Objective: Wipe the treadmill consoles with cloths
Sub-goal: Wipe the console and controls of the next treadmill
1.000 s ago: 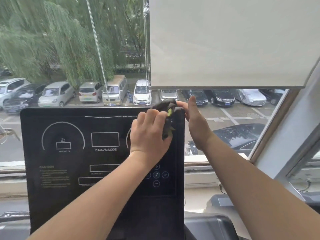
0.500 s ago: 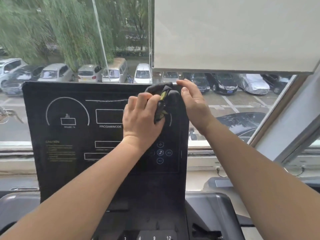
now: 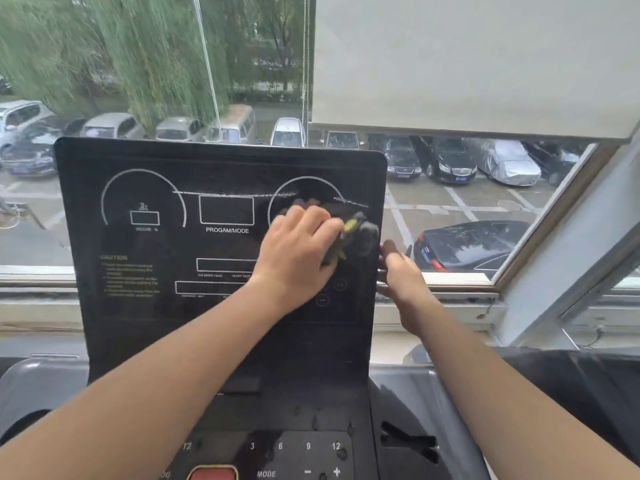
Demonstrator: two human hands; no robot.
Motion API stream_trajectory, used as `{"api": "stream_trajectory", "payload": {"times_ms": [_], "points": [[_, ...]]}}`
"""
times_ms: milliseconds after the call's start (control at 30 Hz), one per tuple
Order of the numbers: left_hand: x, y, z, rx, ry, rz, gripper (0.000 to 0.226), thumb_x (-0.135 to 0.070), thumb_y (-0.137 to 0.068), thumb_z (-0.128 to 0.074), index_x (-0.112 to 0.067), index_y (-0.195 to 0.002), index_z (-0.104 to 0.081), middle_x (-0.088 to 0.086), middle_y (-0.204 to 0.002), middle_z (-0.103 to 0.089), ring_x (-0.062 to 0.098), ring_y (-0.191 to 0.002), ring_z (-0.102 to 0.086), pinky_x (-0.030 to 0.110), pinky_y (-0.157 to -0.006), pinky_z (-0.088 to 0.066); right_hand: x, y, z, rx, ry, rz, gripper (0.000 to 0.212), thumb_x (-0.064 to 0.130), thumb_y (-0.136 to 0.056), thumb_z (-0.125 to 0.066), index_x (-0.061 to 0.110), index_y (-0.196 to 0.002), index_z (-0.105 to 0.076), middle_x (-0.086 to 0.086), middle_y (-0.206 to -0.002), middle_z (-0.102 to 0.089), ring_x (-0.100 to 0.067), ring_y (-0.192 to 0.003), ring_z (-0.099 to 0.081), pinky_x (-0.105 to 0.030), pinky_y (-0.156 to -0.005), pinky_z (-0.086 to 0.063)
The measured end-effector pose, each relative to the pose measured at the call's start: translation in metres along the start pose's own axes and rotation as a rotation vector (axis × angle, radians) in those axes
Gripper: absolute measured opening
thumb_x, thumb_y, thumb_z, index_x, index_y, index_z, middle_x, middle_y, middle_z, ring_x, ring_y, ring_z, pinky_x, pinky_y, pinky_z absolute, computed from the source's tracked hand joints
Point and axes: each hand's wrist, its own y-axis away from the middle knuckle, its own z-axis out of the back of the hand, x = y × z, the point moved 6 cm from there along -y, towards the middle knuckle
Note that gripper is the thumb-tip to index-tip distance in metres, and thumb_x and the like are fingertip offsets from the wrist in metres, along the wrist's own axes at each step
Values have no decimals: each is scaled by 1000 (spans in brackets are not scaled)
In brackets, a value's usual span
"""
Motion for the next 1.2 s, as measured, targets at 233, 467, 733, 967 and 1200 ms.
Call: {"api": "stream_trajectory", "payload": {"times_ms": [233, 467, 733, 967, 1200], "points": [[-47, 50, -33, -29, 98, 92, 34, -24, -82, -56, -13, -112, -69, 7, -109, -65, 34, -88, -53, 45, -70, -49, -17, 0, 2, -1, -49, -41, 46, 46, -110, -35, 21, -102, -73, 7, -85, -81, -18, -92, -71, -40, -91, -56], [-72, 96, -53, 123, 93, -103, 26, -17, -86, -63, -17, -112, -69, 2, -110, -67, 31, -91, -57, 44, -76, -48, -17, 1, -3, 5, -1, -59, 49, 59, -102, -41, 25, -127, -67, 0, -121, -75, -23, -112, -68, -36, -85, -52], [16, 0, 15, -107, -34, 183, 38, -22, -81, -59, -14, -118, -68, 7, -115, -65, 37, -95, -55, 47, -75, -47, -16, 3, -5, 5, 32, -31, 61, 61, -108, -24, 26, -149, -52, 9, -145, -57, -15, -132, -49, -31, -107, -26], [-26, 24, -17, -107, 58, 202, 32, -19, -85, -57, -12, -114, -69, 9, -110, -65, 36, -90, -53, 48, -71, -47, -19, -2, -4, -38, -49, 5, 70, 62, -108, -16, 24, -118, -74, 0, -117, -78, -19, -119, -66, -44, -111, -46], [-76, 99, -59, 56, 125, 93, 37, -11, -77, -74, -16, -114, -70, 2, -113, -68, 32, -89, -58, 44, -76, -48, -27, -2, -5, -41, -49, -63, 59, 62, -102, -33, 23, -119, -73, -4, -111, -79, -25, -99, -73, -37, -82, -55]]}}
